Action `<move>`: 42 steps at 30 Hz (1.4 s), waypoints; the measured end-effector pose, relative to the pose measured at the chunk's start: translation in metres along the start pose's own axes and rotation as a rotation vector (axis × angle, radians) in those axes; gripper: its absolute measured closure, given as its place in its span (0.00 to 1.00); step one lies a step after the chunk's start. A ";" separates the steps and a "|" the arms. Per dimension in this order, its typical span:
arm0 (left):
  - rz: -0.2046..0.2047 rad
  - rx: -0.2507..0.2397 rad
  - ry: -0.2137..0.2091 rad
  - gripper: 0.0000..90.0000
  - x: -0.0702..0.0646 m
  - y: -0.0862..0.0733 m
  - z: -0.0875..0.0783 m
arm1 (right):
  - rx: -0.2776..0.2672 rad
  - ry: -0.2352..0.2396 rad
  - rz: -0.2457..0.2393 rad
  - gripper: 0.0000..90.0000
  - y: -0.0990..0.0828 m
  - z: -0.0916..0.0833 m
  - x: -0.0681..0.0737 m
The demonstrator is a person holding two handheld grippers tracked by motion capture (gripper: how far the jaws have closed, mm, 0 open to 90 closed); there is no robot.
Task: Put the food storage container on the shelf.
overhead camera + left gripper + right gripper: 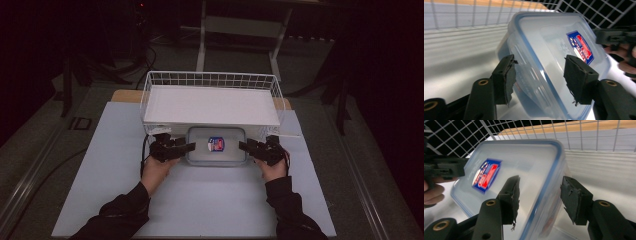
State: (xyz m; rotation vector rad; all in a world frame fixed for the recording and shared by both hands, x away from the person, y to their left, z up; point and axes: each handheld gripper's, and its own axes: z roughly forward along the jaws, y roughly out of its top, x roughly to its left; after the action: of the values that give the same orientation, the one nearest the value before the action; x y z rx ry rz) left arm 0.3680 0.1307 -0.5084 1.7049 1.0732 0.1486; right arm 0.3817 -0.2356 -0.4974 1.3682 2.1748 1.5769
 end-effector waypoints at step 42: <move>0.115 0.014 -0.039 0.00 -0.032 -0.034 -0.061 | 0.112 0.105 -0.186 1.00 -0.032 -0.002 0.069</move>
State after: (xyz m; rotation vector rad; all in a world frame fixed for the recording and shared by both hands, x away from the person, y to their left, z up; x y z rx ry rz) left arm 0.2951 0.1516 -0.4977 1.7761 0.9496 0.1809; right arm 0.3217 -0.1893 -0.4960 1.0943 2.4052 1.5115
